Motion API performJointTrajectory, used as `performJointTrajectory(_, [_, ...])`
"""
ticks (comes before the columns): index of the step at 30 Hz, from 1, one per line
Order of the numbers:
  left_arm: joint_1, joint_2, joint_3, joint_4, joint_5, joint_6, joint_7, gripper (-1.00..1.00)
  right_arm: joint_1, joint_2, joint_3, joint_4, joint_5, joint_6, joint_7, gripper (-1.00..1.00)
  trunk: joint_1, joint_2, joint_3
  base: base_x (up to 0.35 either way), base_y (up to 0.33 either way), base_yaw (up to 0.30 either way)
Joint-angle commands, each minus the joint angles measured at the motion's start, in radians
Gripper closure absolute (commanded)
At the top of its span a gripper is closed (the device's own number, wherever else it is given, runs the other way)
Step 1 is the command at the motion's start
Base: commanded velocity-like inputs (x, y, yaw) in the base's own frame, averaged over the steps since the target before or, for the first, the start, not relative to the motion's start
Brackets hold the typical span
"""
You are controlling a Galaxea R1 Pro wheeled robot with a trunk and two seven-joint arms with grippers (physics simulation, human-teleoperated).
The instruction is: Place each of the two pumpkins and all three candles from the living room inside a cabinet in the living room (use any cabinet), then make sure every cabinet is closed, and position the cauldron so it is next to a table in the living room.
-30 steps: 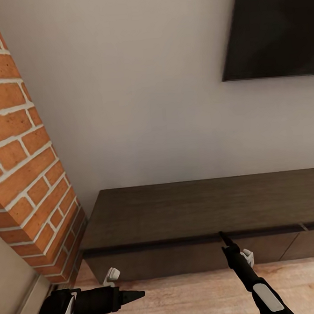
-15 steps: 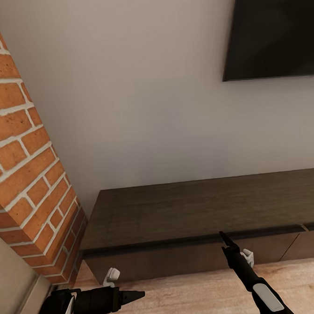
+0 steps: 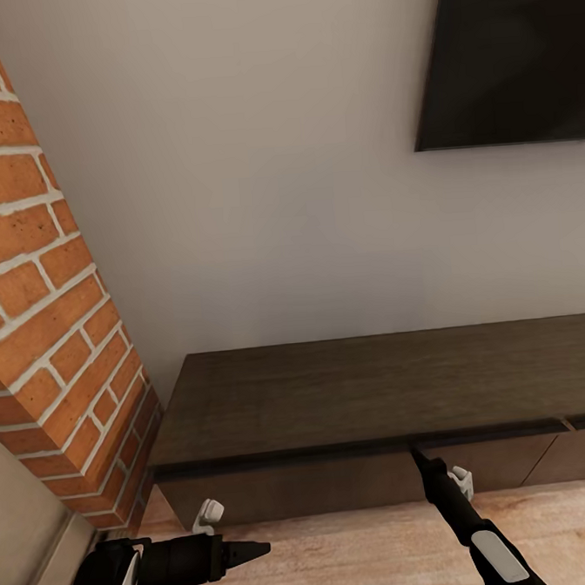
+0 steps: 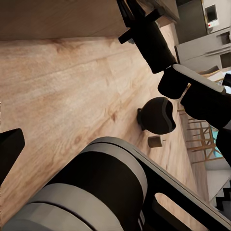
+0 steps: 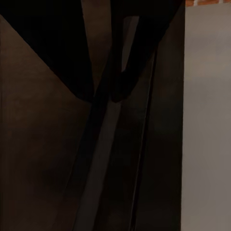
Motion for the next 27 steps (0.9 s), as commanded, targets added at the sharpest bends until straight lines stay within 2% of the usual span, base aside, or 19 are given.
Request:
performJointTrajectory(1, [0.000,0.000,0.000,0.000,0.003,0.008,-0.001,-1.00,-0.001,0.000,-0.001,-0.012,-0.021,0.016,0.008,1.00,0.000,0.000,-0.001,0.000,0.000,0.000])
performJointTrajectory(27, [0.000,-0.001,0.000,0.000,0.005,0.005,-0.001,-1.00,-0.001,-0.006,0.001,-0.010,-0.021,0.016,0.008,1.00,0.000,0.000,-0.001,0.000,0.000,0.000])
